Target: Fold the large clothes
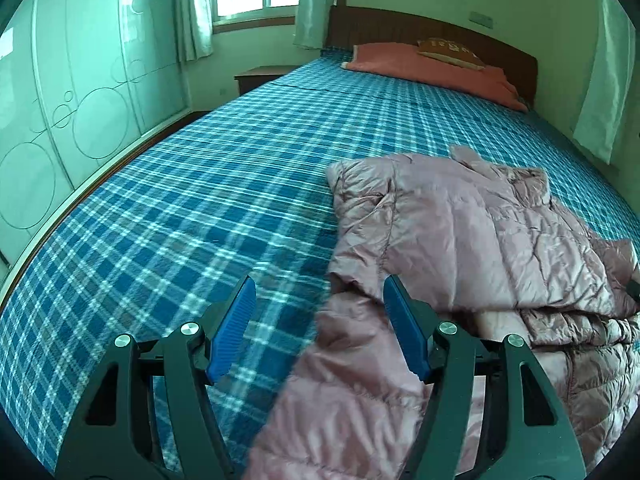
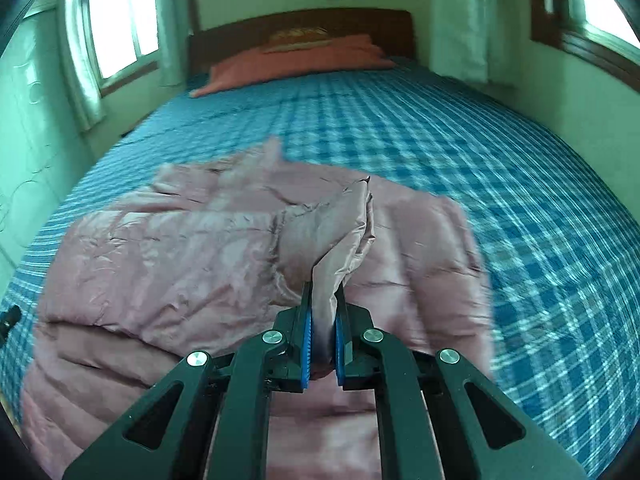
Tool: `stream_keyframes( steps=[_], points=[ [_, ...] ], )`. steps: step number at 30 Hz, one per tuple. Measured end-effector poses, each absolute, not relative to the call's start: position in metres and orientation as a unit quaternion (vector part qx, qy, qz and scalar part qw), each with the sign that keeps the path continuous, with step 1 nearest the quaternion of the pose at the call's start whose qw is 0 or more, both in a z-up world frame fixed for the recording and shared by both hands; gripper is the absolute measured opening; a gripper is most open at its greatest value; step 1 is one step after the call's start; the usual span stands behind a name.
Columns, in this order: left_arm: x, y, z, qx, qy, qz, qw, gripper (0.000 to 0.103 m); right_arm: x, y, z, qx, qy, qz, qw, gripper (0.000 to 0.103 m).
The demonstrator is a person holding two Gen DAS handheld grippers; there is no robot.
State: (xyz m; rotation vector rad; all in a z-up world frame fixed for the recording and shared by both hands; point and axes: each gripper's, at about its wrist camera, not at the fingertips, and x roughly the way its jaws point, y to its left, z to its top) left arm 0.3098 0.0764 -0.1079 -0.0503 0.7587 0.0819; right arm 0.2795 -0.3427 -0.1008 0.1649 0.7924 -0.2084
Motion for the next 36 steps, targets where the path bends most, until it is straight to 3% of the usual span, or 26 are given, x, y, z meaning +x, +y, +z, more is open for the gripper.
stream_keyframes(
  steps=[7,12,22,28,32,36],
  points=[
    [0.331,0.051,-0.117,-0.002,0.385,0.027,0.922,0.066,0.272,-0.369,-0.113,0.113,0.412,-0.084,0.900,0.016],
    [0.354,0.040,-0.109,0.006,0.377,0.026,0.926,0.066,0.273,-0.373,-0.087,0.134,0.367,-0.108,0.914,0.037],
    [0.411,0.035,-0.146,0.015,0.426,0.060,0.903,0.067,0.354,-0.369,-0.134,0.107,0.416,-0.082,0.899,0.038],
    [0.393,0.043,-0.133,-0.004,0.400,0.047,0.916,0.067,0.324,-0.360,-0.111,0.091,0.396,-0.086,0.910,0.038],
    [0.388,0.046,-0.146,0.006,0.415,0.047,0.909,0.067,0.309,-0.350,-0.131,0.068,0.415,-0.086,0.903,0.038],
    [0.398,0.050,-0.162,-0.010,0.439,0.049,0.897,0.077,0.310,-0.340,-0.145,0.033,0.406,-0.099,0.908,0.041]
  ],
)
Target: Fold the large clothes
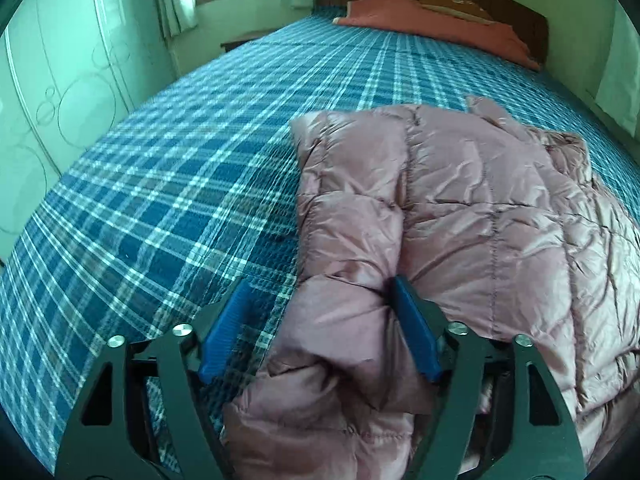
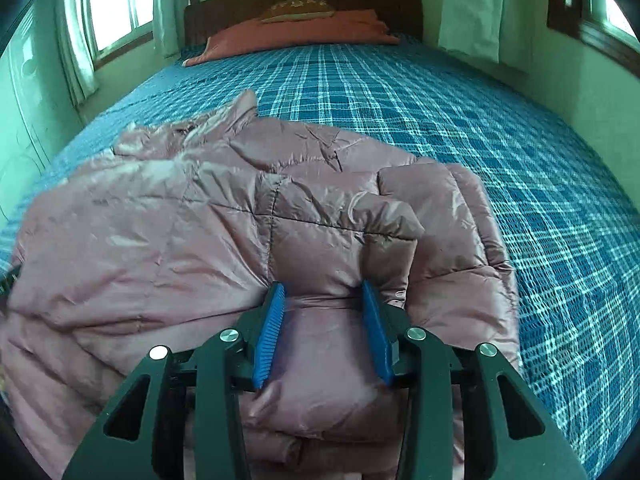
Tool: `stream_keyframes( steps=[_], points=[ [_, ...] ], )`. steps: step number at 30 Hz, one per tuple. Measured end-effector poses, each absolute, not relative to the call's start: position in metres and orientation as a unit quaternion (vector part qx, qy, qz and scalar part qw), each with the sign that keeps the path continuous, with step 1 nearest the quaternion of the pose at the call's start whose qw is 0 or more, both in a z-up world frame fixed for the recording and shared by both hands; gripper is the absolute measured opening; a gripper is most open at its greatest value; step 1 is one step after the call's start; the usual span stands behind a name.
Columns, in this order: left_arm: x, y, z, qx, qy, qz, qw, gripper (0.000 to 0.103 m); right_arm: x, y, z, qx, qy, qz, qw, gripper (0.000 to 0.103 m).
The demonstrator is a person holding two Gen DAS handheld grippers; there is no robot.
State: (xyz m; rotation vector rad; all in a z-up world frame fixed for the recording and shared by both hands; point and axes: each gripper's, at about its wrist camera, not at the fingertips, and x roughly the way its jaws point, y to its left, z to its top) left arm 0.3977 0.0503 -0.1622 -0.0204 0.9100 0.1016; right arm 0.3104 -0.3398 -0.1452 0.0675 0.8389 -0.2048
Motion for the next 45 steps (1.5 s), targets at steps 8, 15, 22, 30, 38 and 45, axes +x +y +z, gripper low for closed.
stream_keyframes(
  steps=[8,15,22,30,38,45],
  points=[
    [0.385,0.065,-0.150,-0.042,0.444,0.042,0.894,0.079,0.293,-0.347,-0.123,0.060,0.401,-0.097,0.909,0.052],
    [0.319,0.102,-0.134,-0.066,0.442,0.063,0.892,0.079,0.228,-0.368,-0.106,0.085,0.399,-0.121,0.905,0.062],
    [0.232,0.166,-0.141,-0.158,0.466,0.100,0.865,0.079,0.143,-0.403,-0.118,0.144,0.420,-0.139,0.885,0.062],
    [0.123,0.205,-0.151,-0.271,0.461,0.095,0.840,0.079,0.031,-0.434,-0.139,0.250,0.417,-0.141,0.862,0.062],
    [0.042,0.213,-0.153,-0.367,0.442,0.056,0.817,0.079,-0.057,-0.439,-0.151,0.382,0.382,-0.085,0.837,0.062],
    [-0.003,0.198,-0.159,-0.442,0.440,0.004,0.782,0.079,-0.097,-0.416,-0.166,0.467,0.366,-0.018,0.805,0.062]
  ],
)
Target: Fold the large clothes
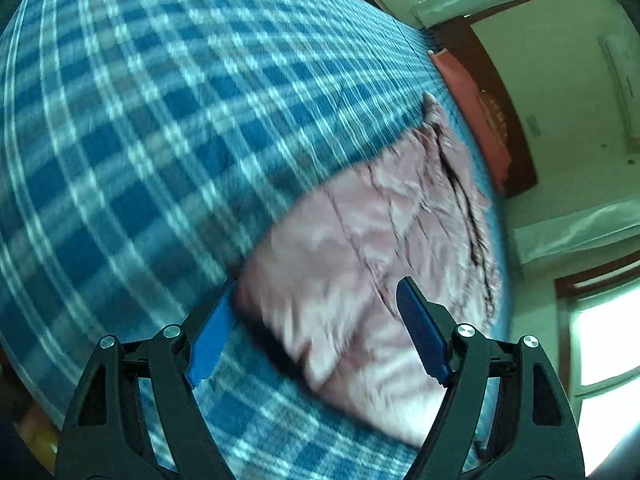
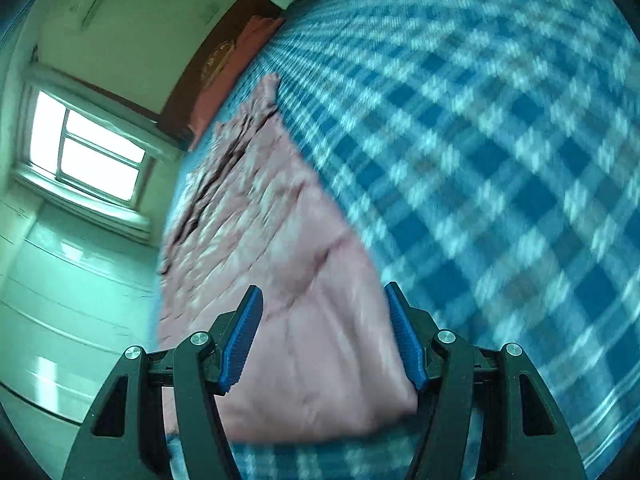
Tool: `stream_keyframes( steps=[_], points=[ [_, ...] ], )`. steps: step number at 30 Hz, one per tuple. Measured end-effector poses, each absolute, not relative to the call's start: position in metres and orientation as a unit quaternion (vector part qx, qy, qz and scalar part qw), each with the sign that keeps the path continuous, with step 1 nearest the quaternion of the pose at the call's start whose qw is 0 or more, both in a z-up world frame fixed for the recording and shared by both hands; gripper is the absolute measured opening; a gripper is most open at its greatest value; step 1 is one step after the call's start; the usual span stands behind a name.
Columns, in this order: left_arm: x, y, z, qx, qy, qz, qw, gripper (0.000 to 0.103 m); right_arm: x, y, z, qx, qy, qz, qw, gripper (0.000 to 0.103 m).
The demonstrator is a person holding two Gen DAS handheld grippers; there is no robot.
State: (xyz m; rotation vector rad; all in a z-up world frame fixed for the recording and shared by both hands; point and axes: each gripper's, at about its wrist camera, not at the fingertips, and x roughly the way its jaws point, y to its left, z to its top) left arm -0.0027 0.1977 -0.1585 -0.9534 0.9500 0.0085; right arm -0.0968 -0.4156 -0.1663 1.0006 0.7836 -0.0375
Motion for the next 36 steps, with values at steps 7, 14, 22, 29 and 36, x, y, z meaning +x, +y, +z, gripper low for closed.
stream_keyframes(
  steps=[7,14,22,29,36],
  points=[
    [-0.002,0.174,-0.163,-0.434,0.430,-0.020,0.791,0.079,-0.098,-0.387,-0.166,0.468,0.353,0.021,0.810,0.062],
    [0.018,0.171,-0.167,-0.436,0.421,-0.020,0.795,0.067,-0.080,-0.383,-0.169,0.480,0.334,0.005,0.811,0.061],
    [0.043,0.168,-0.172,-0.432,0.423,-0.026,0.796,0.016,-0.048,-0.387,-0.174,0.484,0.333,-0.009,0.809,0.019],
    [0.040,0.172,-0.147,-0.426,0.388,-0.049,0.816,0.005,-0.056,-0.396,-0.162,0.499,0.301,0.026,0.812,0.010],
    [0.021,0.174,-0.109,-0.424,0.345,-0.087,0.833,0.005,-0.074,-0.391,-0.126,0.495,0.269,0.066,0.823,0.009]
  ],
)
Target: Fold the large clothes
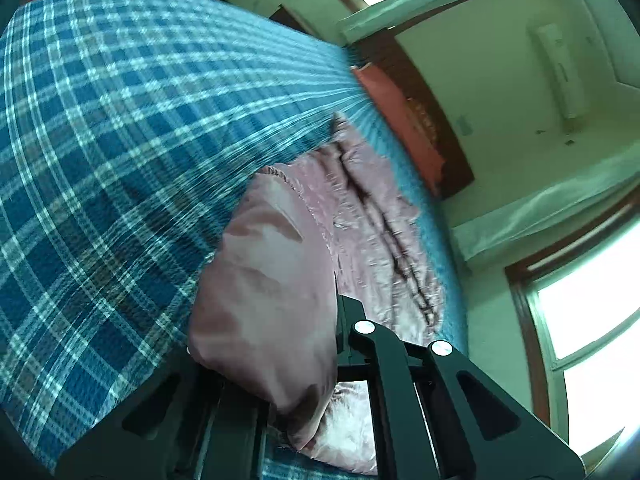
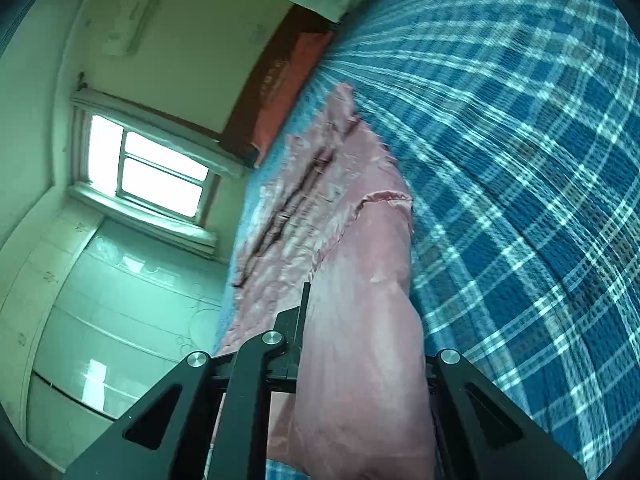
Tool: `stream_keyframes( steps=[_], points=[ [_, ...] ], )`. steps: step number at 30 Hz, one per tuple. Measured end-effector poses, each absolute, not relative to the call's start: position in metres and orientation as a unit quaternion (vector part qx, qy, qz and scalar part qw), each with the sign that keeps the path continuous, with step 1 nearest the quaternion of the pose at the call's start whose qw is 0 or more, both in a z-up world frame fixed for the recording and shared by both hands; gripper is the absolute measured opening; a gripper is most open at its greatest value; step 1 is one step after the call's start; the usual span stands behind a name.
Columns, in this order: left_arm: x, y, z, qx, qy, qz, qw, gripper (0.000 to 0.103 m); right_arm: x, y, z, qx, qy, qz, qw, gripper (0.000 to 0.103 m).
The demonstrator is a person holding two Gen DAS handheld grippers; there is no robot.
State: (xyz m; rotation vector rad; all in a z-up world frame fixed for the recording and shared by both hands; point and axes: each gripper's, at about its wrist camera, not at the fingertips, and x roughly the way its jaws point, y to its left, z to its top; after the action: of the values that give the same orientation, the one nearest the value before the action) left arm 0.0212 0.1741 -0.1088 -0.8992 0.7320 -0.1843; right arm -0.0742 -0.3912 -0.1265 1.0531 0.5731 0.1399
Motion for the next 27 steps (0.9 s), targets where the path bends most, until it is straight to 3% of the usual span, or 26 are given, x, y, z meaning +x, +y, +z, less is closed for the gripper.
stream_keyframes(
  steps=[12,17,27],
  points=[
    [-0.016,0.183,-0.043,-0.410,0.304,-0.139,0.849,0.004,-0.101,-0.397,-0.065,0.489,0.228,0.123,0.833,0.009],
    [0.043,0.172,-0.027,-0.399,0.300,-0.149,0.854,0.004,-0.040,-0.409,-0.053,0.477,0.220,0.134,0.840,0.009],
    [0.241,0.136,-0.021,-0.384,0.320,-0.108,0.859,0.004,0.148,-0.436,-0.039,0.464,0.228,0.103,0.850,0.009]
  ],
)
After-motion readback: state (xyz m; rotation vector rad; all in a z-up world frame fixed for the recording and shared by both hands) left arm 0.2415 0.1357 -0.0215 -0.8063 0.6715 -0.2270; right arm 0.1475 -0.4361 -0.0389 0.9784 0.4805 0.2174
